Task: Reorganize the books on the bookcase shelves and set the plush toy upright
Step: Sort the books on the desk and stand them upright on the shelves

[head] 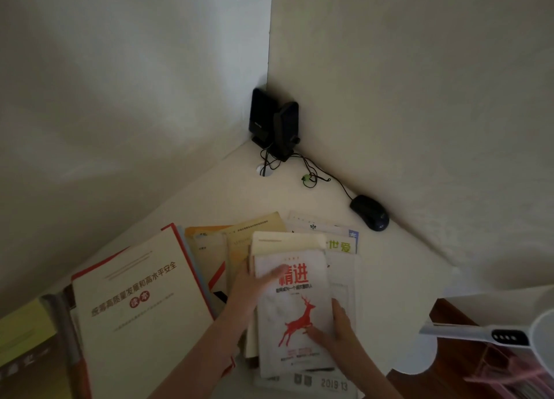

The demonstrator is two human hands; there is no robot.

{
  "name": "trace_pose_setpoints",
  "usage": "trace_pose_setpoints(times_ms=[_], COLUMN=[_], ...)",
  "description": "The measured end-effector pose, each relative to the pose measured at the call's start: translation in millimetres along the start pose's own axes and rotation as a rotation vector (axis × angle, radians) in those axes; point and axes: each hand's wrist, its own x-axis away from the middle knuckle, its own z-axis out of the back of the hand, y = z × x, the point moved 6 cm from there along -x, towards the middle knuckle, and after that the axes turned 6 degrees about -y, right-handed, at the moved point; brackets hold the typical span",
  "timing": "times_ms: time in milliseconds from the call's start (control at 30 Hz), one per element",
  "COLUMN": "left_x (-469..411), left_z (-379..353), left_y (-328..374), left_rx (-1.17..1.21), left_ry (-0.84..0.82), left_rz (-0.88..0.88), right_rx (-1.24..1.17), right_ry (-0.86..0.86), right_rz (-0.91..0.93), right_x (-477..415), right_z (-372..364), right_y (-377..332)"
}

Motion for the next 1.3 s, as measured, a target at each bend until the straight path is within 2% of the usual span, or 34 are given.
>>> trace_pose_setpoints(times_ms=[67, 133, 233, 367, 467, 567, 667, 767, 967, 1167, 1300], left_x=[2.7, 12.5, 27.4, 37.5, 38.5, 34.6, 20.5, 11.7, 1.3, -10.3, -20.3], left_z=[-8.3, -15.4, -19.3, -19.2, -12.0, -8.1, 4.1, 1.7, -6.0, -20.6, -55.9], left_y=[0.0, 2.4, 13.8, 48.9, 73.0, 76.3, 53.7, 35.1, 36.4, 40.8, 37.7], left_rx=[-0.059, -0.043, 0.059, 0.120, -0.041, -0.258, -0.342, -0.401, -0.305, -0.205, -0.292], left_ry=[-0.037, -0.129, -0.258, -0.378, -0.353, -0.341, -0.203, -0.261, -0.225, -0.123, -0.114], left_rz=[-0.060, -0.131, -0.212, -0.371, -0.433, -0.453, -0.329, -0.284, -0.354, -0.325, -0.283], right_rx=[0.067, -0.038, -0.163, -0.129, -0.102, -0.058, -0.032, -0.047, -0.168, -0.154, -0.089], right_ry=[0.028, 0.074, 0.165, 0.189, 0.216, 0.133, 0.111, 0.128, 0.204, 0.187, 0.201], right_rz=[0.010, 0.045, 0.164, 0.330, 0.371, 0.313, 0.292, 0.323, 0.309, 0.295, 0.179], right_x=[3.6, 9.7, 24.6, 39.9, 27.5, 5.8, -7.1, -12.1, -23.9, -29.7, -25.8], right_z=[-9.5, -7.3, 14.6, 41.3, 46.1, 32.5, 23.7, 21.1, 23.0, 41.4, 81.7], right_y=[-9.3, -15.8, -33.4, -77.1, -91.9, -82.6, -69.2, -73.5, -80.3, -93.7, -82.6])
